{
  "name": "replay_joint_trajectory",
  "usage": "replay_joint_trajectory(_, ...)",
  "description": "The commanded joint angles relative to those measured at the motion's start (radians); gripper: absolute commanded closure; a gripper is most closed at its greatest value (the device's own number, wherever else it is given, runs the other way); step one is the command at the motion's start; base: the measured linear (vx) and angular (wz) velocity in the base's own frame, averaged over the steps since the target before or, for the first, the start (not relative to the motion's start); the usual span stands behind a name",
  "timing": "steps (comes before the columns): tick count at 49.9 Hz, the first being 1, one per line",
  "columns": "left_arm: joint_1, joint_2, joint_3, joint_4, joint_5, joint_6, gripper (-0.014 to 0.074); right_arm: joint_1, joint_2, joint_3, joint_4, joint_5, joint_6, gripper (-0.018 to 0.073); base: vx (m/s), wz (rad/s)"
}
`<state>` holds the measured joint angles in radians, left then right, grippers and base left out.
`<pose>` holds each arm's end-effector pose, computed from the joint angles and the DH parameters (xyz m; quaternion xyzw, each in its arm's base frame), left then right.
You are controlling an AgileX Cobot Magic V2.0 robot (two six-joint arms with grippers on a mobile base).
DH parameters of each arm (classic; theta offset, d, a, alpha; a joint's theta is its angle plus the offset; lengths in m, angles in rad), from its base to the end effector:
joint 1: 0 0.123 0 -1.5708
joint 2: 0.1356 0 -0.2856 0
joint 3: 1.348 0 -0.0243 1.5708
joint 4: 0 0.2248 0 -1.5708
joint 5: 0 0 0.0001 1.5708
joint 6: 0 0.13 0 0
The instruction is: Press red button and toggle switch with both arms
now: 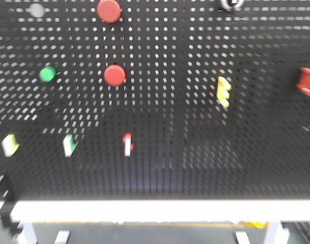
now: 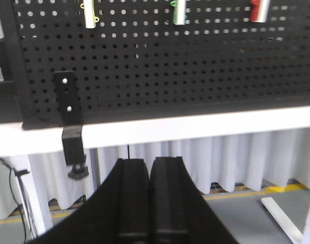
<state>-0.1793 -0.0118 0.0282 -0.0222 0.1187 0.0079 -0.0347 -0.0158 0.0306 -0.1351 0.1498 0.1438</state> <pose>0.0678 -0.0126 0.1921 0.0606 0.7213 -0.0676 0.6867 0.0684 -0.0050 0.1877 0.0233 0.7331 -0.0157 0.6795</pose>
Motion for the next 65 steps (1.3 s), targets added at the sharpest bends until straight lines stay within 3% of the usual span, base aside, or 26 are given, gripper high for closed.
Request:
replay_joint_trajectory(1,-0.002,-0.016,0.033,0.001,-0.082,-0.008,0.0594,-0.006,-0.011,0.011,-0.012,-0.084,-0.001,0.0562,0.38,0.03)
replay_joint_trajectory(21,-0.002,-0.016,0.033,0.001,-0.082,-0.008,0.0594,-0.006,-0.011,0.011,-0.012,-0.084,-0.002,0.0562,0.27,0.03)
replay_joint_trajectory(55,-0.002,-0.016,0.033,0.001,-0.087,-0.008,0.0594,-0.006,-0.011,0.011,-0.012,-0.094,-0.002,0.0562,0.02,-0.01)
replay_joint_trajectory(59,-0.002,-0.016,0.020,0.003,-0.143,-0.008,0.0594,-0.006,-0.011,0.011,-0.012,-0.117,-0.002,0.0562,0.00,0.00)
replay_joint_trajectory(65,-0.002,-0.016,-0.006,0.001,-0.308,-0.032,0.0594,-0.006,-0.011,-0.011,0.012,-0.288,0.012,0.0562,0.00,0.00)
